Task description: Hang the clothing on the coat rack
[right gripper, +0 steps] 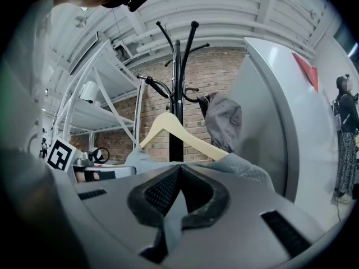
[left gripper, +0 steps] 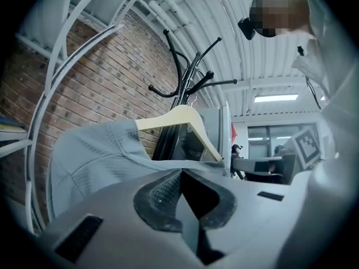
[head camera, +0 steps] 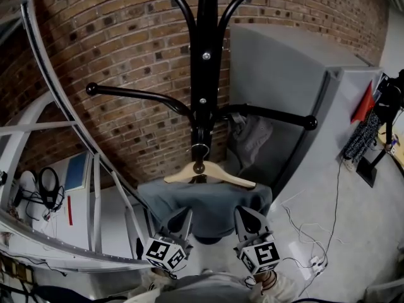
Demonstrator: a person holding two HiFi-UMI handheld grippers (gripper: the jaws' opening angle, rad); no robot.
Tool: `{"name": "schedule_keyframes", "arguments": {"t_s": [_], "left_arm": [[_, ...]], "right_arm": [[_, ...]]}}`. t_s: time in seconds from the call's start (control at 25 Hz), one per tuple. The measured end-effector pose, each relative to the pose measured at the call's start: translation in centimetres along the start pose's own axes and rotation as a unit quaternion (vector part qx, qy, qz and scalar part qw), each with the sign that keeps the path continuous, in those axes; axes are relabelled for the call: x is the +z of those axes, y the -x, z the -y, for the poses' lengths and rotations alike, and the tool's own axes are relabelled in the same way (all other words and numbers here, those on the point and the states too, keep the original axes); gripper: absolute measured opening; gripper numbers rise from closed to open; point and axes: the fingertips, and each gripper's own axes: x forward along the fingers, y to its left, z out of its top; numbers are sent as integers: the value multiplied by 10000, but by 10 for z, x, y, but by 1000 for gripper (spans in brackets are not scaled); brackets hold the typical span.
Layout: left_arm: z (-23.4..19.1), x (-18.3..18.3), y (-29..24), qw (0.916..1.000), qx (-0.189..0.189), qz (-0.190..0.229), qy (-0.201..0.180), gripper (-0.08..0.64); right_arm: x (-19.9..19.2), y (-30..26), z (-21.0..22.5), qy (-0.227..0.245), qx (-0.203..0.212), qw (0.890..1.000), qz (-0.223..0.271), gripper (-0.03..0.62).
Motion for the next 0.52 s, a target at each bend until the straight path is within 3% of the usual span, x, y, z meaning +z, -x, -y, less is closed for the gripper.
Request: {"name": "schedule_keyframes", "arguments": {"t_s": [0.52], "left_arm": [[11, 5, -9, 9999, 27, 31, -138, 8]], "right_arm": [[2, 7, 11, 43, -65, 10000, 55, 21]]}}
